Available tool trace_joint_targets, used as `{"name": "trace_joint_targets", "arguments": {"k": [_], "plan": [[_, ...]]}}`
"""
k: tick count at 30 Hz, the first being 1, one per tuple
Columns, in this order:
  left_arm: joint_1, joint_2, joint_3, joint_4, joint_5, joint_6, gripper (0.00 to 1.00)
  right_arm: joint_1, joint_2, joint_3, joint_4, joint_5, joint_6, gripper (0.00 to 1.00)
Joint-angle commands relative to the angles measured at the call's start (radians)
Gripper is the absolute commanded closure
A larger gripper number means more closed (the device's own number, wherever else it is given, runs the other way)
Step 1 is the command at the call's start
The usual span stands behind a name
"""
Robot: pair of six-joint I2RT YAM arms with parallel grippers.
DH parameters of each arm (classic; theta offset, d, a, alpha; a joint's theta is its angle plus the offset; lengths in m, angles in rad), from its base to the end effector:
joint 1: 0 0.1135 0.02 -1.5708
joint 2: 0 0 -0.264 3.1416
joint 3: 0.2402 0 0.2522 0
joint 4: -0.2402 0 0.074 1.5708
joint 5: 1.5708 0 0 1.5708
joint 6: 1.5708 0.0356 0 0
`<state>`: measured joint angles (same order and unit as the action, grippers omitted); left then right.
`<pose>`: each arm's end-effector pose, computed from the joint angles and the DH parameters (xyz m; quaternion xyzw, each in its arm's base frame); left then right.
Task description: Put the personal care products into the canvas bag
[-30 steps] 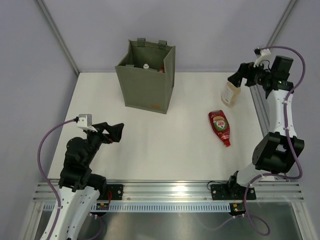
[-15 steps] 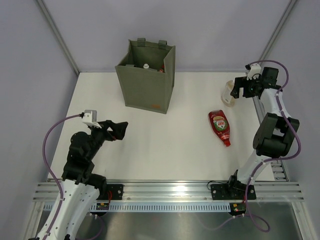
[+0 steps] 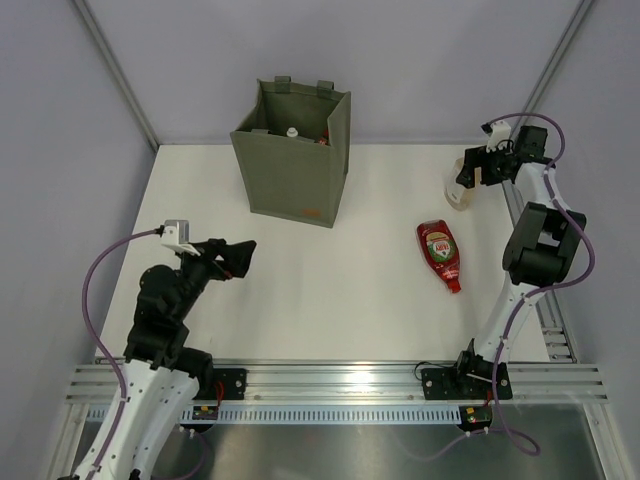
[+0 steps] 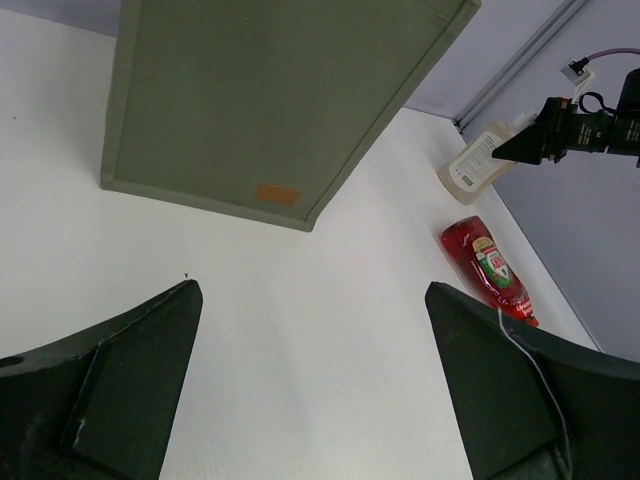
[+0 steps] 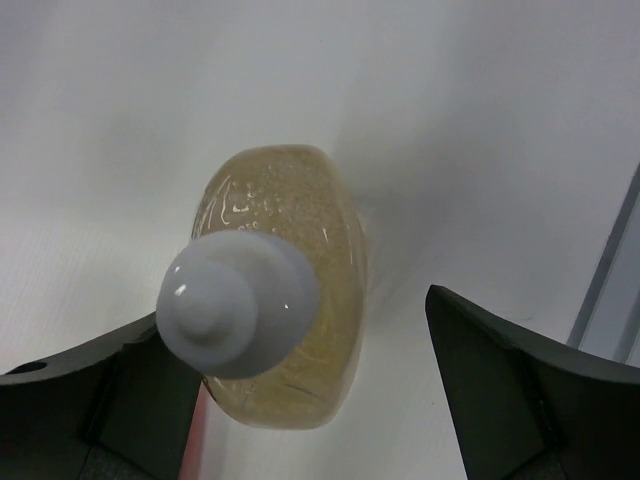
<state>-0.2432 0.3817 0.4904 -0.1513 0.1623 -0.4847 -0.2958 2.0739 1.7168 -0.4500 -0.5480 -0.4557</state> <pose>0.1161 -0.0347 0.2934 -0.0310 0.7211 -0.3002 0.6236 0.4550 -0.1193 0.2400 -0.1718 0.8825 0.1019 0.4259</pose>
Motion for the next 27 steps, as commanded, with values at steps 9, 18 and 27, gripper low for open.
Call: {"name": "trace_joint_targets", "arguments": {"k": [9,18,27], "plan": [[-0.103,0.229,-0.009,0.335,0.201,-0.014,0.01,0.023,0.014,0.047,-0.009,-0.128,-0.075,0.92],[-0.284,0.547,0.063,0.551,0.35,0.138,0.01,-0.012,-0.231,-0.048,-0.119,-0.456,-0.086,1.0],[-0.406,0.897,0.304,0.628,0.43,0.201,0.01,0.076,-0.461,-0.155,-0.328,-0.734,-0.227,1.0]]}}
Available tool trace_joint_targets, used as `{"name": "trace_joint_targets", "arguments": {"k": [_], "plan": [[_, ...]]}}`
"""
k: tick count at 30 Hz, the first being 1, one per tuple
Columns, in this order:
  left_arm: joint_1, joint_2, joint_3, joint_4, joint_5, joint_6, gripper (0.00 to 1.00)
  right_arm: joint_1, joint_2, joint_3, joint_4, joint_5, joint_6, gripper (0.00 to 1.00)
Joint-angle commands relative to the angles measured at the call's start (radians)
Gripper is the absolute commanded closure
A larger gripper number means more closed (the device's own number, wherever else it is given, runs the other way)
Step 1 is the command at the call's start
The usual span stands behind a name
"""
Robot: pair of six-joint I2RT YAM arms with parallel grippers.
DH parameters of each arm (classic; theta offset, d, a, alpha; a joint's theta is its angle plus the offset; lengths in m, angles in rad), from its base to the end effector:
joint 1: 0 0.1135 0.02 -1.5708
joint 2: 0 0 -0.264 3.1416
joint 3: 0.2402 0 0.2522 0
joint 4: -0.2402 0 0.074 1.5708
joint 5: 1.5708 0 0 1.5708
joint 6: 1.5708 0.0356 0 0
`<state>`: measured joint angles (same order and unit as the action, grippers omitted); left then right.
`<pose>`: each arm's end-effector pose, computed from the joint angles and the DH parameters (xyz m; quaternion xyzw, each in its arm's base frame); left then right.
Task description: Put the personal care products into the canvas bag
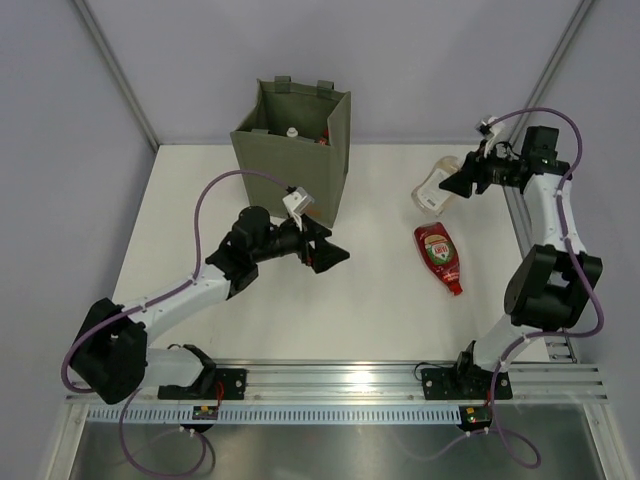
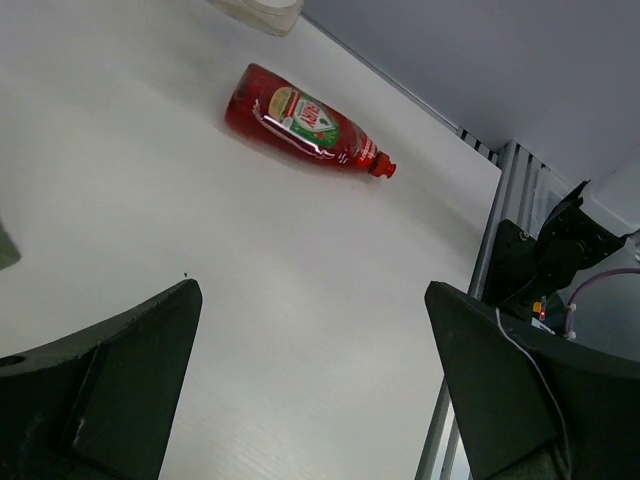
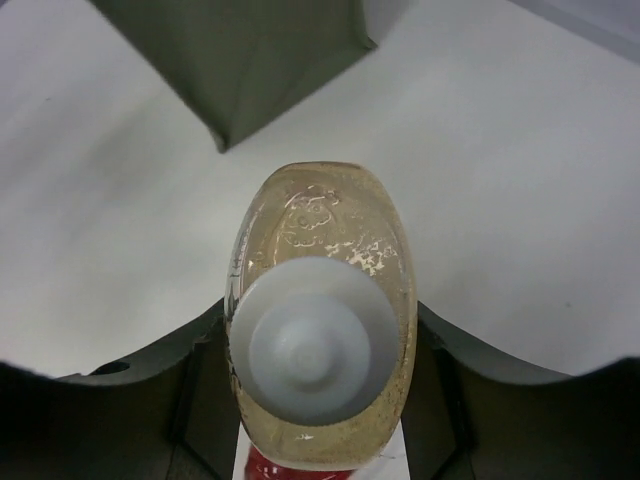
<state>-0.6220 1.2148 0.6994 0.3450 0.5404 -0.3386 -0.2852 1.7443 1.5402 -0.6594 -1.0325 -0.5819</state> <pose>0.2118 -0.1744 0.2747 0.2744 0.7053 -0.4680 0.4564 0.3709 -0.0769 0.3125 -0.2897 0.7816 0.2937 0.4679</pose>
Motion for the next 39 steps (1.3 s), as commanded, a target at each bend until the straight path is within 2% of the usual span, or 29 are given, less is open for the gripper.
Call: {"name": "trace_joint_targets", "arguments": {"k": [1,5,8,11,17,21,24,25,26,29,30,31,34,35,36,37,38,39], "plan": [[-0.041,0.116,0.116,0.135,0.053,0.055,0.01,0.086,-0.141,0.02,-0.179,-0.267,-0.14,1.0],[-0.068,0.221,0.212,0.169,0.047,0.036,0.01,0.199,-0.189,0.003,-0.545,-0.336,-0.446,1.0],[-0.09,0.256,0.224,0.199,0.044,0.027,0.01,0.28,-0.201,-0.005,-0.716,-0.383,-0.594,1.0],[-0.111,0.27,0.232,0.207,0.075,0.023,0.01,0.369,-0.198,0.014,-0.81,-0.42,-0.673,1.0],[-0.173,0.29,0.226,0.248,0.223,-0.037,0.01,0.469,-0.158,0.075,-0.827,-0.446,-0.67,1.0],[-0.191,0.288,0.201,0.269,0.216,-0.073,0.03,0.54,-0.124,0.119,-0.855,-0.457,-0.69,1.0],[-0.191,0.284,0.177,0.284,0.191,-0.083,0.14,0.56,-0.111,0.141,-0.842,-0.442,-0.678,1.0],[-0.191,0.285,0.175,0.293,0.191,-0.092,0.21,0.561,-0.108,0.144,-0.83,-0.434,-0.643,1.0],[-0.191,0.284,0.175,0.292,0.185,-0.097,0.41,0.561,-0.106,0.147,-0.801,-0.425,-0.625,1.0],[-0.191,0.284,0.176,0.279,0.164,-0.1,0.89,0.563,-0.121,0.14,-0.71,-0.387,-0.538,1.0],[-0.191,0.282,0.17,0.281,0.159,-0.1,0.95,0.561,-0.13,0.121,-0.68,-0.373,-0.507,1.0],[-0.189,0.281,0.166,0.287,0.145,-0.103,1.0,0.563,-0.141,0.115,-0.652,-0.367,-0.463,1.0],[-0.183,0.255,0.128,0.328,0.127,-0.111,1.0,0.572,-0.18,0.084,-0.545,-0.341,-0.369,1.0],[-0.179,0.247,0.112,0.382,0.122,-0.122,1.0,0.574,-0.19,0.075,-0.514,-0.333,-0.352,0.97],[-0.162,0.223,0.094,0.417,0.122,-0.16,1.0,0.575,-0.195,0.074,-0.5,-0.318,-0.336,0.89],[-0.151,0.209,0.05,0.458,0.127,-0.183,1.0,0.575,-0.195,0.074,-0.494,-0.31,-0.313,0.71],[-0.139,0.194,0.026,0.533,0.127,-0.226,1.0,0.575,-0.193,0.08,-0.499,-0.301,-0.311,0.64],[-0.116,0.163,0.005,0.557,0.127,-0.243,1.0,0.575,-0.193,0.083,-0.496,-0.278,-0.308,0.51]]}}
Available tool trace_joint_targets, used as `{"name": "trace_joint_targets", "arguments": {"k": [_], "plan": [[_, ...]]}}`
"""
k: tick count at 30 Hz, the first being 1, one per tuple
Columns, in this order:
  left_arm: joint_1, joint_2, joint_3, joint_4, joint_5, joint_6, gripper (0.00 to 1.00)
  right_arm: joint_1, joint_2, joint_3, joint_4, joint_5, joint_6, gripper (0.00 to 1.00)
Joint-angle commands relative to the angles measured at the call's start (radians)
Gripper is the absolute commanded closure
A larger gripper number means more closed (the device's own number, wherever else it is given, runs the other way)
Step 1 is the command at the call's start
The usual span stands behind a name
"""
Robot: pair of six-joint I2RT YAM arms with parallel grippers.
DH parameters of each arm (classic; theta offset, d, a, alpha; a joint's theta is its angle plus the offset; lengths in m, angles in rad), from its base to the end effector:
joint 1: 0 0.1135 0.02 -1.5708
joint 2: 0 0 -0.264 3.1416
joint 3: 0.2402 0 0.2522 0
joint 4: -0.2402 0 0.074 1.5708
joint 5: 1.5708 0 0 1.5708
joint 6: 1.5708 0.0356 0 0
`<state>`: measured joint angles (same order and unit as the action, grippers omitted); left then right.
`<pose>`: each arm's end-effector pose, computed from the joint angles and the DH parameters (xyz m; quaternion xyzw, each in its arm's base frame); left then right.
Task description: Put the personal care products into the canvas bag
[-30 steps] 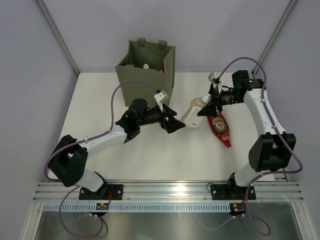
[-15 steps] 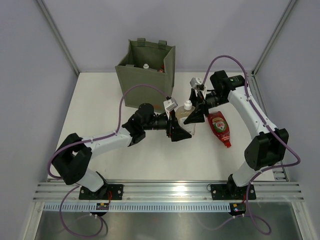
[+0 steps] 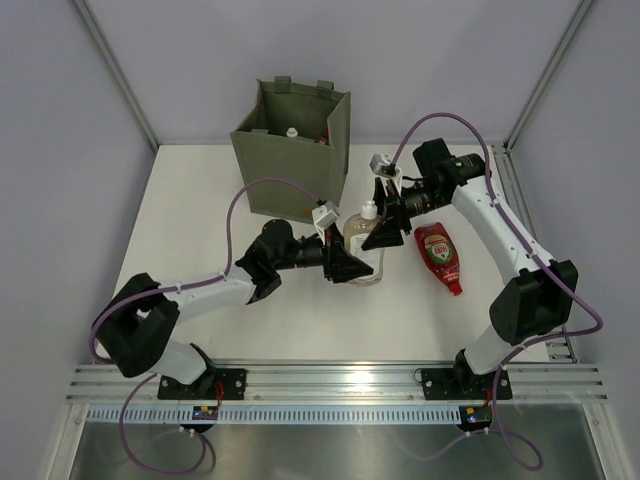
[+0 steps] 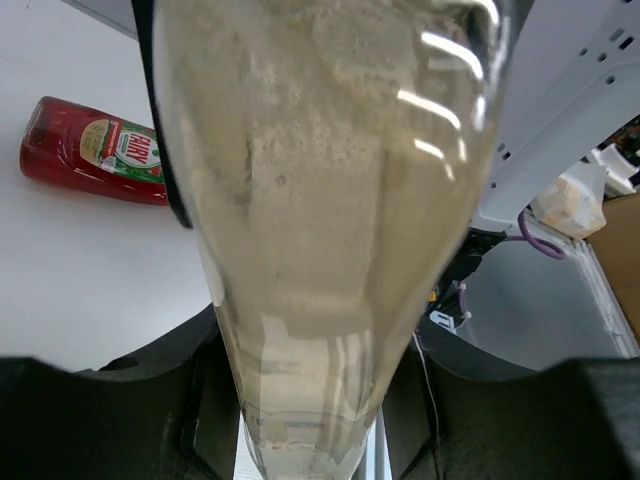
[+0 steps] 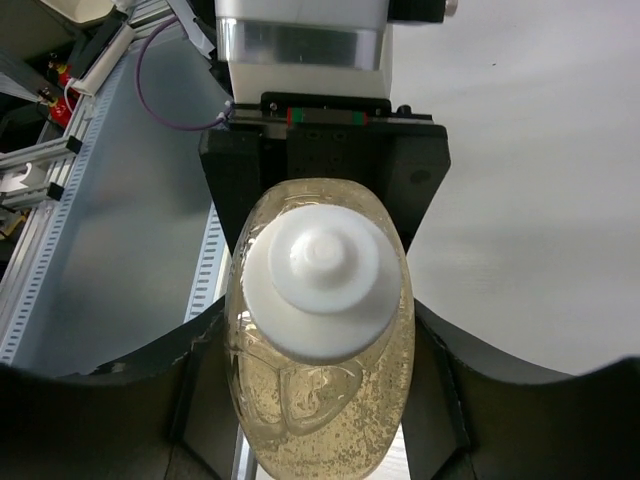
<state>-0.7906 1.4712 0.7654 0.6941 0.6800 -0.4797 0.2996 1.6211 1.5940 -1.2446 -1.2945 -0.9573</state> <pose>0.2097 -0.2437 0.2618 0.3354 0.6261 -0.5841 0.3928 0.2808 0.1226 0.3505 -0.5364 0.5853 0.5259 0.3051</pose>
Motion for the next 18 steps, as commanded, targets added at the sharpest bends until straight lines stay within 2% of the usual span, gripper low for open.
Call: {"name": "trace_joint_targets", "arguments": {"k": [1,3,6,7,14,17,18], "plan": [[0.065,-0.11,-0.095,0.228,-0.002,-0.117,1.0,-0.01,-0.07,0.03,0.097,-0.003,0.09,0.35],[0.097,-0.143,-0.118,0.234,0.007,-0.138,1.0,-0.008,-0.073,0.04,0.109,0.02,0.097,0.29],[0.129,-0.204,-0.143,0.193,0.024,-0.137,1.0,-0.01,-0.073,0.055,0.134,0.037,0.132,0.04],[0.136,-0.219,-0.147,0.179,0.03,-0.134,1.0,-0.01,-0.073,0.06,0.146,0.04,0.158,0.01],[0.232,-0.334,-0.117,0.055,0.035,-0.128,1.0,-0.04,-0.093,0.081,0.281,0.115,0.284,0.0],[0.301,-0.354,-0.005,-0.056,0.004,-0.135,1.0,-0.106,-0.121,0.055,0.362,0.159,0.348,0.0],[0.339,-0.347,0.087,-0.085,-0.009,-0.146,1.0,-0.12,-0.128,0.043,0.382,0.173,0.362,0.0]]}}
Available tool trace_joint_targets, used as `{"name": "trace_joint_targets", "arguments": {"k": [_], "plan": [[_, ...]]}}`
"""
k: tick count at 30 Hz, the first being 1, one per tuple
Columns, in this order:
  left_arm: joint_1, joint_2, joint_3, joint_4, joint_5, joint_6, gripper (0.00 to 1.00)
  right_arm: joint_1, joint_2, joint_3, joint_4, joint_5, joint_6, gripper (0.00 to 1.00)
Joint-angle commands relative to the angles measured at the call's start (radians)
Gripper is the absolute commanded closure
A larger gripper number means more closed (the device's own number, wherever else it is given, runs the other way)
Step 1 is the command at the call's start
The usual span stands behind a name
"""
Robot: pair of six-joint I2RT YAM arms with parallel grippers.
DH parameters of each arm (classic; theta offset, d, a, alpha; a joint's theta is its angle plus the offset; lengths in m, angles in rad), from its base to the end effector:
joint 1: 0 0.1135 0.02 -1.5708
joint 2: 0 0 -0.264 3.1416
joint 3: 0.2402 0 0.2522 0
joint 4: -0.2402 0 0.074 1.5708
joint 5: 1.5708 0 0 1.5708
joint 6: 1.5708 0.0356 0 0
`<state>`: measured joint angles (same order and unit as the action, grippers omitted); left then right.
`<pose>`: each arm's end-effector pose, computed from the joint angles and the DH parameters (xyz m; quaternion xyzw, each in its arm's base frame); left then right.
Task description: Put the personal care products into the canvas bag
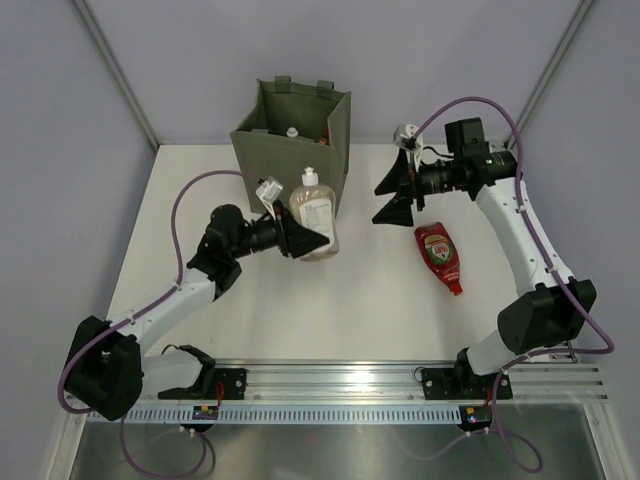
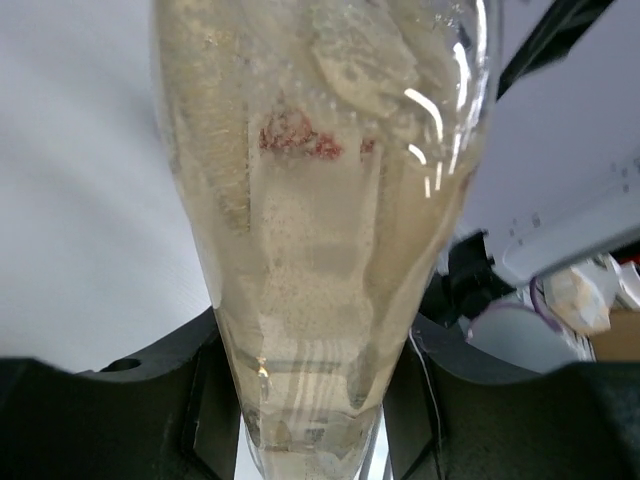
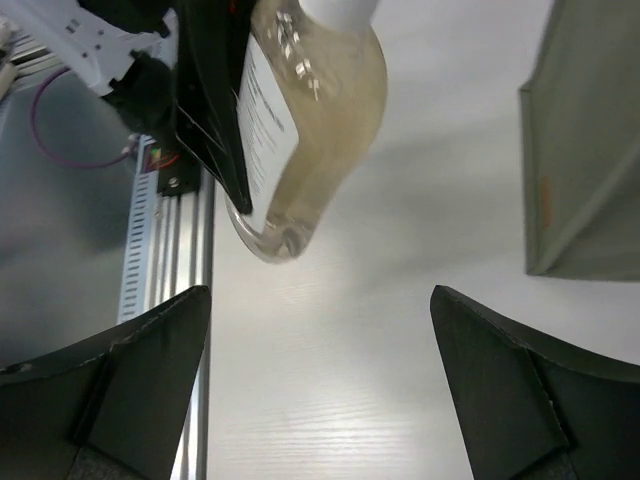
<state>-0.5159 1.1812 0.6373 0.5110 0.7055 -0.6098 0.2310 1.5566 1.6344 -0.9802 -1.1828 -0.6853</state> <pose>0.2160 -0.1491 0.2790 0.2083 0.6849 -0.5582 0.4194 0.2942 0.1031 0.3877 -0.5109 0.6225 0.4518 0.3839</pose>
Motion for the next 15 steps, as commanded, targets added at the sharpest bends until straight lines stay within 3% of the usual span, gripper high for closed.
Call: {"name": "trace_joint_targets", "arguments": {"k": [1,6,9,15], "plan": [[0.079,-0.046,0.263,0.046,-0.066,-0.027,1.0,-0.067,-0.07,-0.008,0.139,0.075,0.122,0.0],[0.177,0.102,0.508,-0.031,-0.251,-0.168,1.0,-0.136,-0.101,-0.077,0.202,0.153,0.217,0.0],[0.195,0.231,0.655,-0.06,-0.43,-0.228,1.0,-0.137,-0.133,-0.139,0.242,0.221,0.28,0.01],[0.195,0.474,1.013,-0.23,-0.604,-0.073,1.0,-0.139,-0.199,-0.24,0.302,0.318,0.333,0.0]]}}
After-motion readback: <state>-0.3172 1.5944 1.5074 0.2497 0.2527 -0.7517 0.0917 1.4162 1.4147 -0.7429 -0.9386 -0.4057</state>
